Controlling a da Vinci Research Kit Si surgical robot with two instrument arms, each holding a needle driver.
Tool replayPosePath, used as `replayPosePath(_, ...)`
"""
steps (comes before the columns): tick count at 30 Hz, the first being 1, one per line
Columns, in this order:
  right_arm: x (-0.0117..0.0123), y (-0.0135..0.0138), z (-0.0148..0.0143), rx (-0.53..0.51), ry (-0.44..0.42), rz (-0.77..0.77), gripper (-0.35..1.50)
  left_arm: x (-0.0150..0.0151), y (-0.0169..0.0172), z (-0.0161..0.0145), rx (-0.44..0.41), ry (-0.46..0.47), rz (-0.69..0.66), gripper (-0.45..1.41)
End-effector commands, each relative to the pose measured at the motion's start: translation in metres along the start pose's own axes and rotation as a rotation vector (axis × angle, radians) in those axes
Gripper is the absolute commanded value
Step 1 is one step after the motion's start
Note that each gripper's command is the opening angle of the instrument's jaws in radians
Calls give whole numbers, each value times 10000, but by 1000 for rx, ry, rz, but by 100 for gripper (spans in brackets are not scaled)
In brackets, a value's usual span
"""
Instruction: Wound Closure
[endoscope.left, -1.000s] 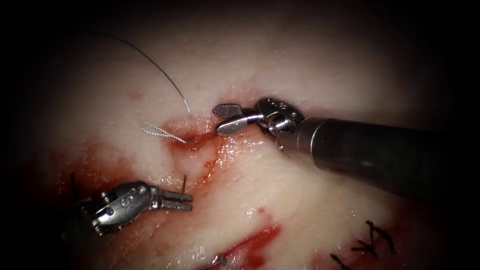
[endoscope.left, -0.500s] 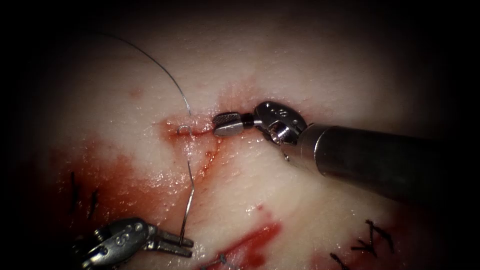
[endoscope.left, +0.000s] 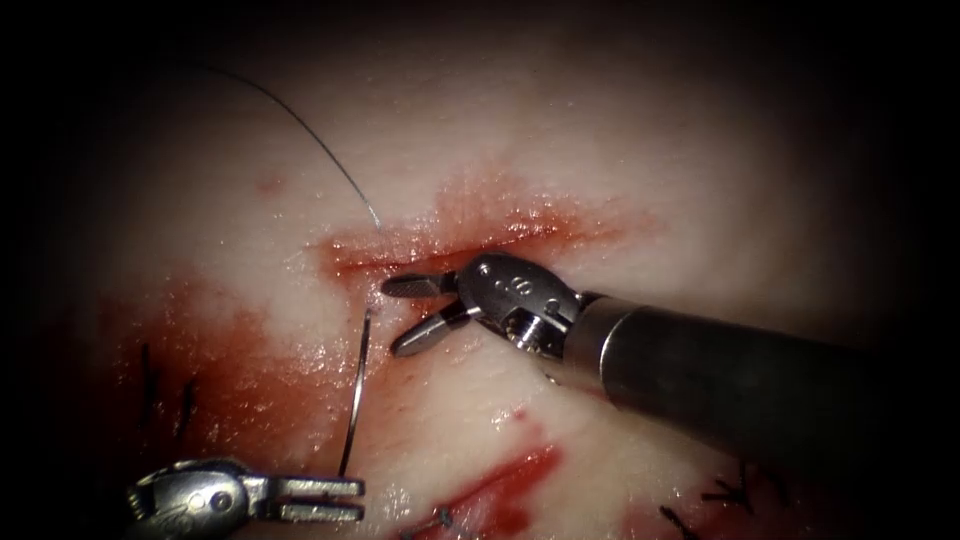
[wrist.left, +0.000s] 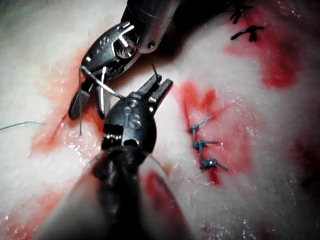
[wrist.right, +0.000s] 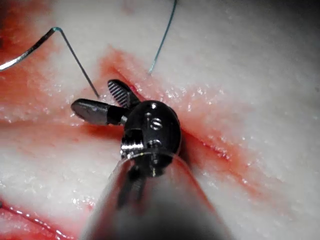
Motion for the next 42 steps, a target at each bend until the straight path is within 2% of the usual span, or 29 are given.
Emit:
replayPosePath(1,0,8,14,-10,0,-31,111,2,-2,3,-1,-7,6,-45)
replayPosePath(7,-3,12,22,-56,-34,-99,104,8,4,-7,-9,-16,10,-45)
replayPosePath(11,-13,11,30,-58,-85,-129,83,5,1,-7,-11,-15,9,-45)
replayPosePath(12,-21,10,35,-57,-114,-138,64,5,-1,-7,-6,-18,9,-45)
replayPosePath(13,-23,10,36,-55,-123,-141,54,5,-1,-8,-4,-20,8,-45)
replayPosePath(14,-25,9,38,-53,-126,-143,34,5,-2,-8,-2,-22,8,-45)
replayPosePath(15,-27,9,38,-43,-128,-145,4,6,-2,-8,0,-24,7,-45)
replayPosePath(16,-27,8,38,-37,-127,-145,-35,7,-3,-9,2,-25,6,-45)
replayPosePath(23,-24,0,31,-16,-128,-195,-35,9,-8,-15,51,-25,-7,-45)
replayPosePath(27,-23,-9,24,0,-157,-198,-35,8,-7,-20,113,-10,-9,-45)
replayPosePath(30,-21,-28,16,17,-161,-204,-35,3,-7,-29,200,21,-25,-45)
replayPosePath(35,-10,-68,11,69,-158,-158,-35,-3,-3,-44,350,7,-52,-45)
replayPosePath(42,14,-120,8,143,-141,-132,-35,-8,11,-54,430,-5,-57,-45)
